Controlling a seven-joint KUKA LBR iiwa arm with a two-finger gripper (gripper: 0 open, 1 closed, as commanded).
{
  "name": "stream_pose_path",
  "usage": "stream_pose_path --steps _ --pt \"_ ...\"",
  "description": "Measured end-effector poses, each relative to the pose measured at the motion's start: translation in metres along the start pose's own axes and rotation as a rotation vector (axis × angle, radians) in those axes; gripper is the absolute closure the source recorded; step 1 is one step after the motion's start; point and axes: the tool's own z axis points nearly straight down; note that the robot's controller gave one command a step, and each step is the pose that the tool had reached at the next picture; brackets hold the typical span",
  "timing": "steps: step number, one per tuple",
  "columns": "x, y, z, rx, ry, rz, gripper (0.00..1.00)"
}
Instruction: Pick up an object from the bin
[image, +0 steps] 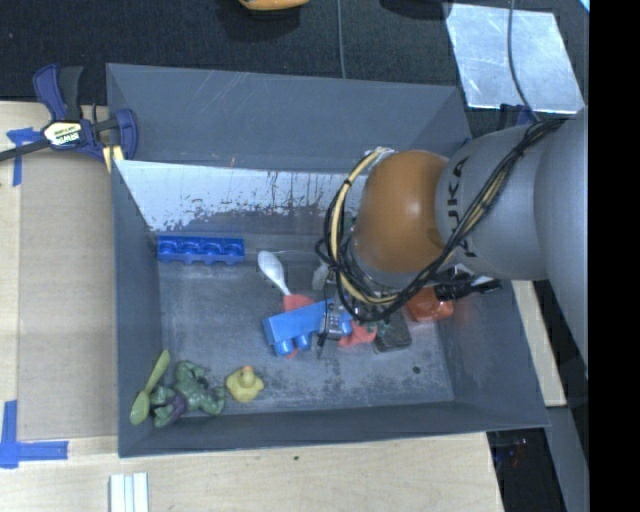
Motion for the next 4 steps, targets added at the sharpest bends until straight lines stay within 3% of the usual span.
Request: stream_pose_path --steps 1,2,3,4 --pt "-0.016 0.004 0.008 0.0 -0.001 -0.03 0.0" --pt "0.007 -0.006 0.015 0.001 0.004 -0.008 1.0" --pt "0.007 -0.006 0.015 0.001 0.004 -0.008 1.0" --pt "0.006 -0.008 -0.046 0.002 0.009 0.0 1.0"
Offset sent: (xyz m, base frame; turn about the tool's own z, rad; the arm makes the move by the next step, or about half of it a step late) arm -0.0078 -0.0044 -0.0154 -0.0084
